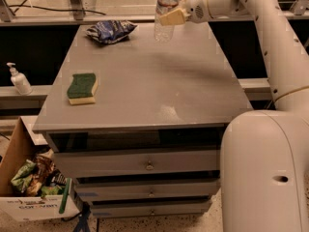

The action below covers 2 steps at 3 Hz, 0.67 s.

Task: Move water bottle near blue chip bag

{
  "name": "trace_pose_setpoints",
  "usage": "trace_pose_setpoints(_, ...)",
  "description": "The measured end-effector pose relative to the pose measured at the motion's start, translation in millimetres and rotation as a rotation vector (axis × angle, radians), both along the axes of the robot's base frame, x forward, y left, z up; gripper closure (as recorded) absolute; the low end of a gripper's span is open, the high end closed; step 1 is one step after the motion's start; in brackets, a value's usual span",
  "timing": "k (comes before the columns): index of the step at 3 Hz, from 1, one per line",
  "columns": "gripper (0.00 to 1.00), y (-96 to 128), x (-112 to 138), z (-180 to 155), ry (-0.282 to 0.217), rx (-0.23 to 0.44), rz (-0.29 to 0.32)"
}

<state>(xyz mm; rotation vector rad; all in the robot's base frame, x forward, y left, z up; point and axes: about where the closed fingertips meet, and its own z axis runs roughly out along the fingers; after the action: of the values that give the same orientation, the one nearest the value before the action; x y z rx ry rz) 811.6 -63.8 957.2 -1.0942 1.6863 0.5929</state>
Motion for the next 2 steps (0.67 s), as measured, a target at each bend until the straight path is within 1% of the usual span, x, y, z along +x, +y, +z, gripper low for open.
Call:
trace_pose_setpoints(1,1.0,23,5,6,-0.032,-0.046,-0.028)
trace_pose_setpoints(2,1.0,51,0,-1,-0.056,-0.111,-0.045)
